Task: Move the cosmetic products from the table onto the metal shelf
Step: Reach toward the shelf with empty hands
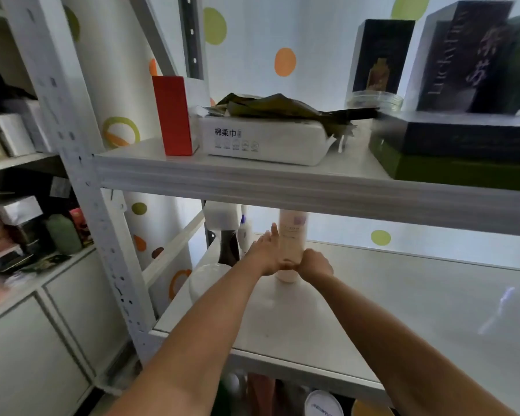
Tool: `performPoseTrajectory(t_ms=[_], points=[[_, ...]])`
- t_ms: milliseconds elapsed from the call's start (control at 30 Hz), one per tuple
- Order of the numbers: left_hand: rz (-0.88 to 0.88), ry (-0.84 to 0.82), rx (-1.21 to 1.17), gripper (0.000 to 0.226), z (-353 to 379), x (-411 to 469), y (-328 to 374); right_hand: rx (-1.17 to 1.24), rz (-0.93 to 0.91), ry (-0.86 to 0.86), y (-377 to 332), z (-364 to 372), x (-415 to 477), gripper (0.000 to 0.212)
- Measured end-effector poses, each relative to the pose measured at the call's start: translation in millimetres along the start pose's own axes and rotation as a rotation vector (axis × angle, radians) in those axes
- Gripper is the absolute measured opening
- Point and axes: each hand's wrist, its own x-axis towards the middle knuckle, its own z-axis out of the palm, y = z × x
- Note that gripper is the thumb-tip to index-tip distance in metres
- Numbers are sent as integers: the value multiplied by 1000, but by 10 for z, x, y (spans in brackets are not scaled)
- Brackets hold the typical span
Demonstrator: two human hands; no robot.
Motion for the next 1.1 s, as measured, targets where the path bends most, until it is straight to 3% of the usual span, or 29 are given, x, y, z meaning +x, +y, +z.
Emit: performPoseTrajectory(t_ms=[233,500,600,900,1100], points=[[63,-124,306,112,-29,-549,-43,-84,-156,-205,86,-73,-373,81],[73,-99,440,104,-102,-1388,-129,-142,-354,-232,-21,61,-1176,92],[8,-78,439,98,-59,-1766,-301,-153,-402,-273,-66,230,-1530,92],[-217,-57,328,111,18,-2989,-862,-222,-607,-424,-487,788,-2518,80],[-450,-52,329,106,90,-3918,-1368,-288,-809,-511,-1049,1195,-3005,93]])
